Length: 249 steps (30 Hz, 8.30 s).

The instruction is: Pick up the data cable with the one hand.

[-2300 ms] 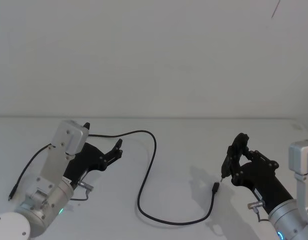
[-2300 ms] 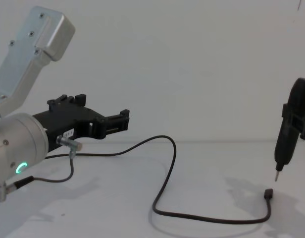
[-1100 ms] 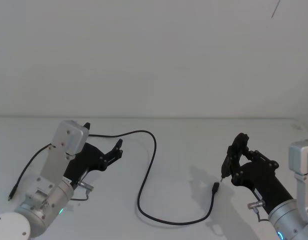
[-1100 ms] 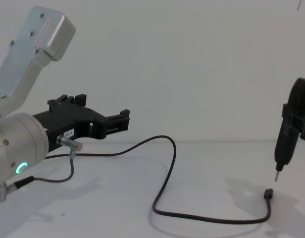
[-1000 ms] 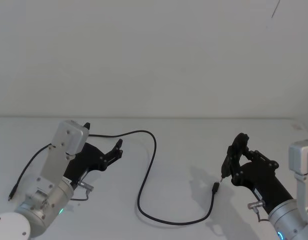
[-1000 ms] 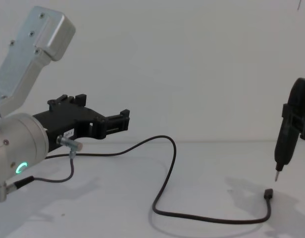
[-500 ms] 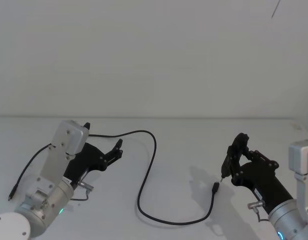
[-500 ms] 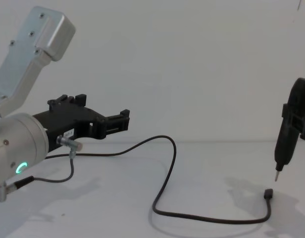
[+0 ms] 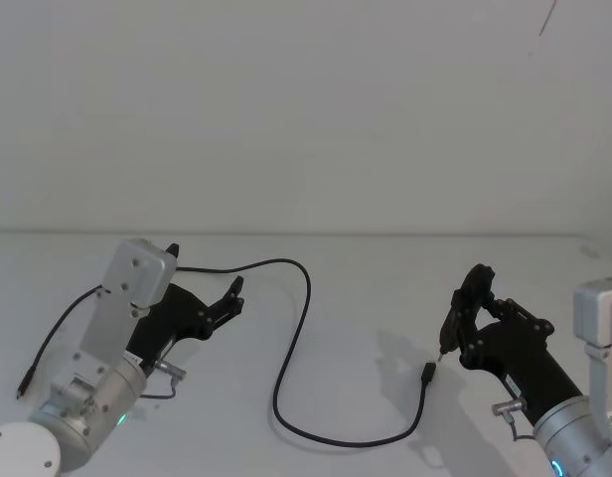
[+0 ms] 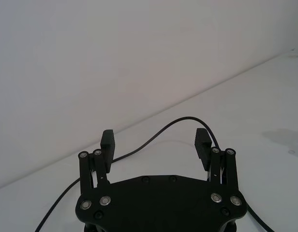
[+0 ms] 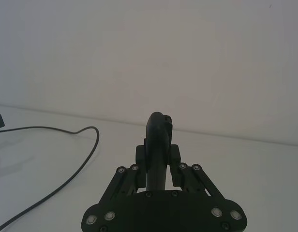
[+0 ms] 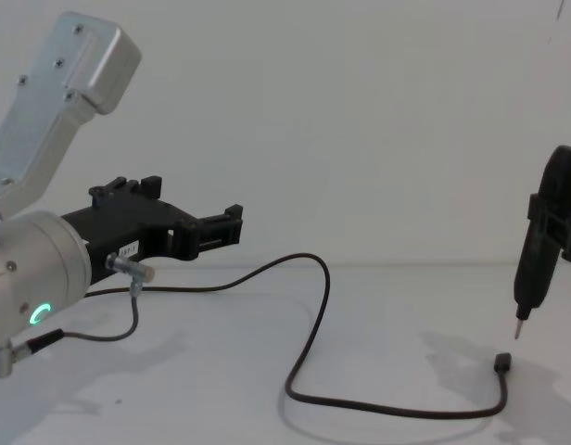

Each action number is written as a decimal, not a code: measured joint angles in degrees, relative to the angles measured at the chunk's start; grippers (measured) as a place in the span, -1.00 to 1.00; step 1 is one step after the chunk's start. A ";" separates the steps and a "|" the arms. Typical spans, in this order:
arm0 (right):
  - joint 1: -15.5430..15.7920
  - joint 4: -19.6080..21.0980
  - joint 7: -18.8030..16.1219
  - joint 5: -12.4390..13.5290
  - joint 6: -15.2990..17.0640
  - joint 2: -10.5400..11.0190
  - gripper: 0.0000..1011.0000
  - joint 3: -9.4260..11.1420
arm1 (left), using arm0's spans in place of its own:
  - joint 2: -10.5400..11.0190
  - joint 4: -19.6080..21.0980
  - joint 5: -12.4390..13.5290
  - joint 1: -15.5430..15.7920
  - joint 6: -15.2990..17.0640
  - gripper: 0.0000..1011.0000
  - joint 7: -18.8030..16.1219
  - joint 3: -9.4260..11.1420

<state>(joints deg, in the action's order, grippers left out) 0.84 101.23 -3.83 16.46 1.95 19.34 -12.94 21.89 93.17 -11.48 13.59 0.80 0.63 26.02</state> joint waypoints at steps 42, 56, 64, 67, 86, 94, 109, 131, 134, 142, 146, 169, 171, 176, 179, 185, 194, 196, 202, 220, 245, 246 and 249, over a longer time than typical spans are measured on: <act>0.00 0.00 0.00 0.00 0.00 0.00 -0.45 0.00 | 8.12 4.12 -5.00 5.62 11.21 0.98 21.92 3.16; 0.00 0.00 0.00 0.00 0.00 0.00 -0.45 0.00 | 10.52 3.56 -7.06 12.13 16.13 0.98 34.85 7.56; 0.00 0.00 0.00 0.00 0.00 0.00 -0.45 -0.01 | 10.32 1.52 -7.14 16.04 18.25 0.98 40.72 11.03; 0.00 0.00 0.00 0.00 0.00 0.00 -0.45 0.00 | 10.00 0.47 -6.96 17.21 18.93 0.98 41.99 12.33; 0.00 0.00 0.00 0.00 0.00 0.00 -0.45 0.00 | 6.79 -4.78 -5.77 20.68 21.74 0.98 43.74 17.51; 0.00 0.00 0.00 0.00 0.00 0.00 -0.45 0.00 | 5.86 -5.88 -5.76 21.61 22.54 0.98 44.09 18.59; 0.00 0.00 0.00 0.00 0.00 0.00 -0.45 0.00 | 4.95 -6.96 -5.85 22.61 23.45 0.66 44.39 19.83; -0.01 0.00 0.00 0.00 0.00 0.00 -0.45 0.00 | 4.66 -7.29 -5.93 22.94 23.73 -0.69 44.50 20.19; 0.00 0.00 0.00 0.00 0.00 0.00 -0.45 0.00 | 4.64 -7.31 -5.93 22.95 23.75 -0.86 44.50 20.21; 0.00 0.00 0.00 0.00 0.00 -0.01 -0.45 0.01 | 4.66 -7.34 -5.93 22.99 23.74 -0.92 44.50 20.27; -0.02 0.12 -0.28 0.13 0.12 0.02 -0.45 0.13 | 4.85 -7.31 -5.87 23.01 22.76 -0.92 44.56 20.39; -1.69 6.62 -8.50 9.72 7.05 4.05 -0.45 5.24 | 10.03 -4.41 -2.53 23.38 6.50 -0.92 47.50 20.92; -2.04 7.01 -8.96 10.40 7.79 4.46 -0.45 5.54 | 10.42 -4.13 -2.37 23.38 5.57 -0.92 47.69 20.81; -2.96 7.33 -9.61 11.46 8.93 5.01 -0.45 5.78 | 11.09 -3.67 -2.10 23.38 4.05 -0.92 47.98 20.66; -3.77 7.31 -9.86 11.87 9.38 5.19 -0.45 5.73 | 11.42 -3.45 -1.98 23.36 3.28 -0.92 48.15 20.58; -5.15 6.54 -10.47 12.62 9.56 5.18 -0.45 5.28 | 11.85 -3.17 -1.80 23.34 2.27 -0.92 48.34 20.46; -6.84 4.50 -11.19 11.73 6.48 4.76 -0.45 3.65 | 12.20 -2.94 -1.65 23.29 1.41 -0.92 48.51 20.38; -7.09 4.09 -11.19 11.20 5.82 4.61 -0.45 3.26 | 12.24 -2.91 -1.63 23.29 1.32 -0.92 48.53 20.38; -8.11 2.26 -10.95 8.65 3.45 3.86 -0.45 1.55 | 12.35 -2.84 -1.59 23.29 1.04 -0.92 48.58 20.34; -10.51 -1.39 -7.75 1.79 4.45 1.81 -0.45 -2.30 | 12.49 -2.74 -1.54 23.29 0.75 -0.92 48.64 20.30; -11.15 -2.74 -3.86 -2.56 6.65 -0.17 -0.45 -1.97 | 12.54 -2.74 -1.55 23.29 0.66 -0.92 48.63 20.31; -11.13 -2.72 -4.08 -2.54 6.64 -0.14 -0.45 -1.93 | 12.54 -2.74 -1.55 23.29 0.66 -0.92 48.63 20.31; -11.05 -2.64 -4.89 -2.29 6.67 0.01 -0.45 -1.74 | 12.54 -2.74 -1.55 23.29 0.66 -0.92 48.63 20.31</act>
<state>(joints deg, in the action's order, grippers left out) -10.21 98.58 -8.72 14.18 8.62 19.35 -14.68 34.43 90.43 -13.03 36.88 1.46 49.26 46.33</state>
